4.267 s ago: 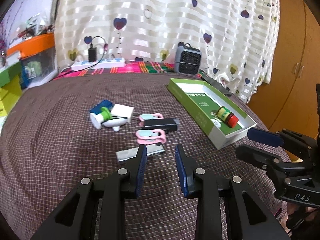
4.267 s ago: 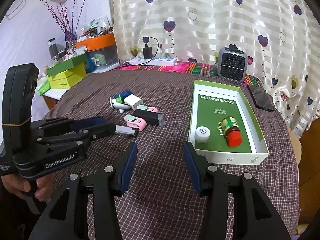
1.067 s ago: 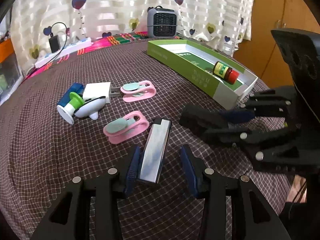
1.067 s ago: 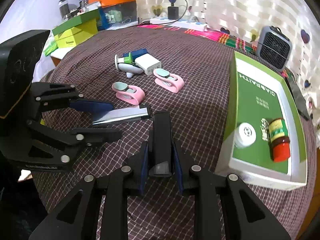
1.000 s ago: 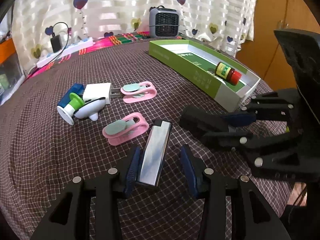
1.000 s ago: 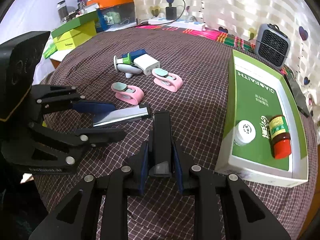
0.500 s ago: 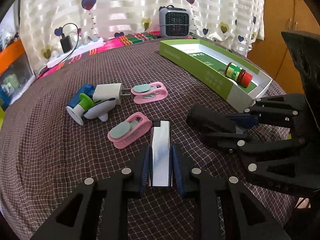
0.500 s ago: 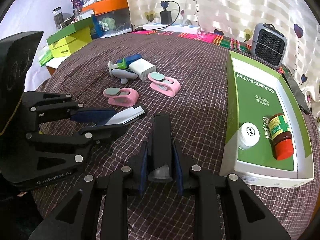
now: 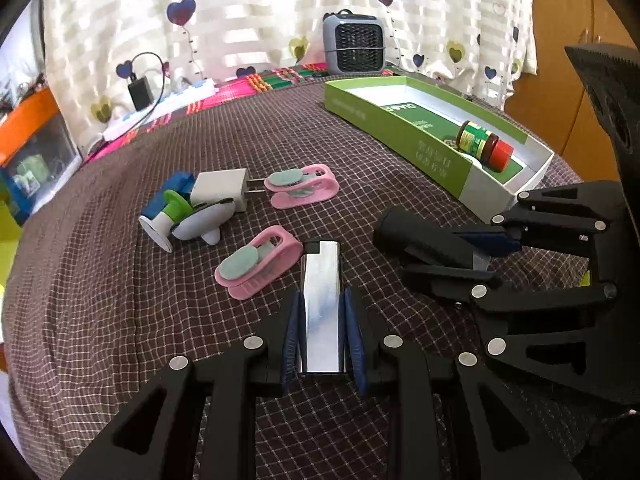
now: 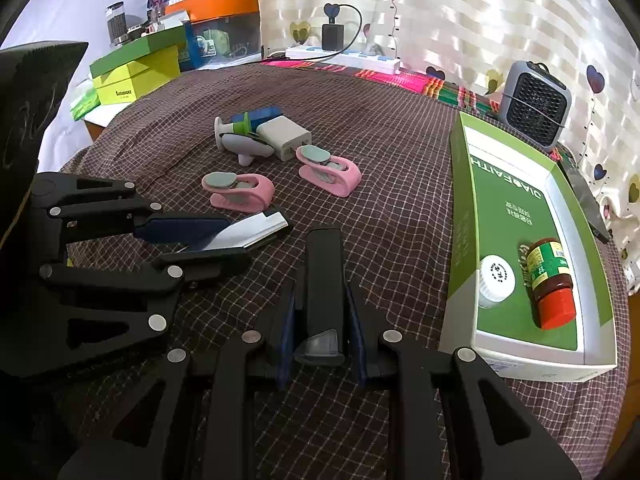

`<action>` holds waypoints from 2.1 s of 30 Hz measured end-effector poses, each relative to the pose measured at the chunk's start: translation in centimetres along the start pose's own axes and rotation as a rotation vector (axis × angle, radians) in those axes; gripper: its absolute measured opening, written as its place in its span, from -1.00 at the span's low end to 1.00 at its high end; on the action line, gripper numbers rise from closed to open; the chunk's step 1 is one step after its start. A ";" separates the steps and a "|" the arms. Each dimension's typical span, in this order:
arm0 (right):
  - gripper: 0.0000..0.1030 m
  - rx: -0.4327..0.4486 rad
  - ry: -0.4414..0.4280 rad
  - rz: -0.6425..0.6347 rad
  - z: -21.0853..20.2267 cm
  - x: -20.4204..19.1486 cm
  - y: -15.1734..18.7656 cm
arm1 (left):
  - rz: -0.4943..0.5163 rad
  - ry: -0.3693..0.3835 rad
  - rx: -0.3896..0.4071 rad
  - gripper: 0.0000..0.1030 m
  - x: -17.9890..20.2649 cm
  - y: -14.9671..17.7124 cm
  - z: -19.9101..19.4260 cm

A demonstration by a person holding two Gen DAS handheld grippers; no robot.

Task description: Organize rigid objects

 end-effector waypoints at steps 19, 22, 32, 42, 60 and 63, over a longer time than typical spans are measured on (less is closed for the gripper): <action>-0.52 -0.011 -0.035 0.053 0.3 1.0 0.0 | -0.095 -0.089 0.019 -0.58 0.2 -0.2 0.0; -0.53 -0.007 -0.019 0.058 0.1 1.1 0.1 | -0.121 -0.086 0.037 -0.58 0.5 -0.1 -0.3; -0.53 0.047 -0.010 0.107 -3.6 1.2 1.5 | -0.149 -0.049 0.123 -0.58 3.0 0.0 -3.8; -0.53 0.120 0.017 0.147 -7.9 2.0 1.5 | -0.118 -0.012 0.190 -0.58 5.1 -1.0 -7.1; -0.53 0.139 0.033 0.151 -8.9 2.3 0.9 | -0.133 0.010 0.197 -0.58 5.3 -1.4 -7.4; -0.53 0.136 0.033 0.159 -8.7 2.7 0.8 | -0.132 0.019 0.192 -0.58 5.4 -1.9 -6.9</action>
Point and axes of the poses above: each gripper's, at about its wrist camera, not at the fingertips, and z roughly the way its jaws point, x to its right, y to its underside, the point moved 4 cm from there along z, roughly the way its jaws point, and after that the axes turned 15 degrees about y, right-handed, at the moved point
